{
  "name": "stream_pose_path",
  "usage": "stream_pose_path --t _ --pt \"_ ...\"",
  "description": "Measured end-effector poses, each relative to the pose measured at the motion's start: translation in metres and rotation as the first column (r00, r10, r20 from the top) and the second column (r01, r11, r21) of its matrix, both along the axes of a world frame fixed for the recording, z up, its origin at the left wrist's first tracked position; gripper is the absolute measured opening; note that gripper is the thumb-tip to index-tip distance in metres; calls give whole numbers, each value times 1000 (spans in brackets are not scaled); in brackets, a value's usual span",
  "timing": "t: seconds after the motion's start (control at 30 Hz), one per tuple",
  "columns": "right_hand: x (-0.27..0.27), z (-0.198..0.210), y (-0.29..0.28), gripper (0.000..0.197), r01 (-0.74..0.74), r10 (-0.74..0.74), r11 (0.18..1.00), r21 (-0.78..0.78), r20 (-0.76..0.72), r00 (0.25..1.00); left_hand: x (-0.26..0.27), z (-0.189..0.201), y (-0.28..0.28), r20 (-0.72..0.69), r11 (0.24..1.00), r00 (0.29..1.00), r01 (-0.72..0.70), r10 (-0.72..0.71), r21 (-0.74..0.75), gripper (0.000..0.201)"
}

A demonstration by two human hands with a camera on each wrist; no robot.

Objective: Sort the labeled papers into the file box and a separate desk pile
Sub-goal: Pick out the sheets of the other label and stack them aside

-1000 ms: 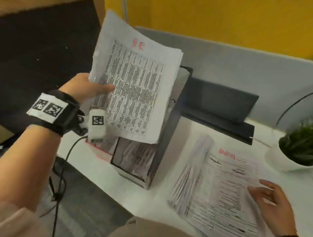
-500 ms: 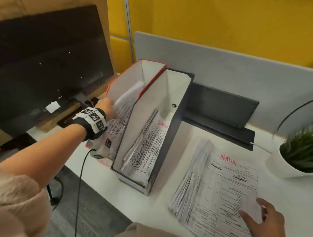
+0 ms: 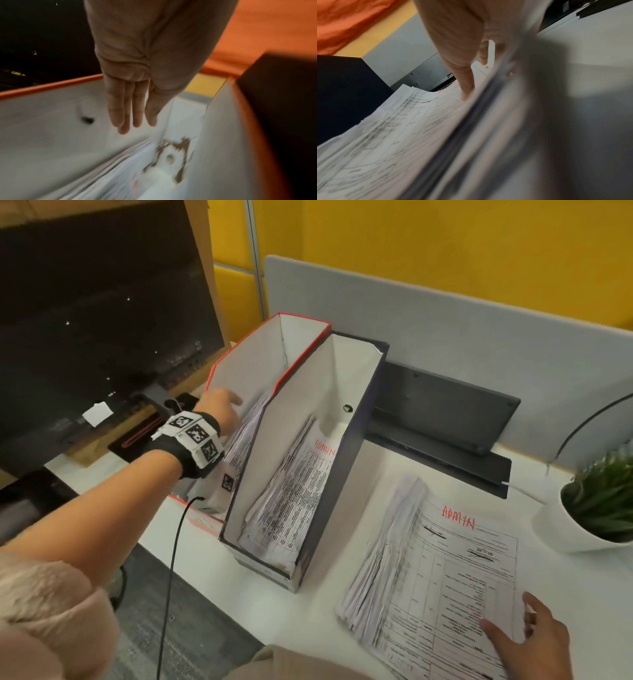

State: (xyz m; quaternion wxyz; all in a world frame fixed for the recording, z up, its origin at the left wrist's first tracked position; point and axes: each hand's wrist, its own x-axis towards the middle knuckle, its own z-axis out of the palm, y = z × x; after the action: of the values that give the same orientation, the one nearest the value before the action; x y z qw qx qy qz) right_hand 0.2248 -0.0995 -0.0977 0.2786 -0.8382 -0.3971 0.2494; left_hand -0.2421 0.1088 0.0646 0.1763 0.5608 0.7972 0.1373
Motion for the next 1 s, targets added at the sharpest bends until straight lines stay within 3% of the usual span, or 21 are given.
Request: stream_pose_path --t 0.1,0.23,0.37,0.43,0.5,0.6,0.7,0.87,1.0 --pt "1 -1 1 98 14 -14 999 -33 -1 1000 23 35 -10 189 961 981 -17 -37 275 27" --pt "2 -2 4 94 -15 15 993 -118 0 1000 90 72 -36 243 773 928 70 -282 631 17" --pt "3 -4 2 93 -56 57 992 -115 7 998 169 69 -67 297 698 805 190 -513 691 15" --pt "2 -4 2 95 -58 60 992 -109 10 998 205 48 -82 250 692 769 319 -588 647 17" --pt "1 -4 2 96 -61 65 990 -129 25 998 233 19 -94 215 734 766 434 -606 522 19" --pt "-1 -3 0 99 -63 70 987 -146 46 996 256 -33 -98 165 823 806 556 -568 114 24" --pt "-3 1 -2 105 -59 68 989 -138 62 996 258 -73 -96 38 799 828 550 -559 -245 23" --pt "-10 5 -4 100 -152 187 973 -171 209 960 257 -101 -86 47 843 879 468 -474 -266 21" --pt "-10 7 -2 85 -264 304 937 -227 161 939 260 -107 -85 112 871 905 426 -411 -246 32"
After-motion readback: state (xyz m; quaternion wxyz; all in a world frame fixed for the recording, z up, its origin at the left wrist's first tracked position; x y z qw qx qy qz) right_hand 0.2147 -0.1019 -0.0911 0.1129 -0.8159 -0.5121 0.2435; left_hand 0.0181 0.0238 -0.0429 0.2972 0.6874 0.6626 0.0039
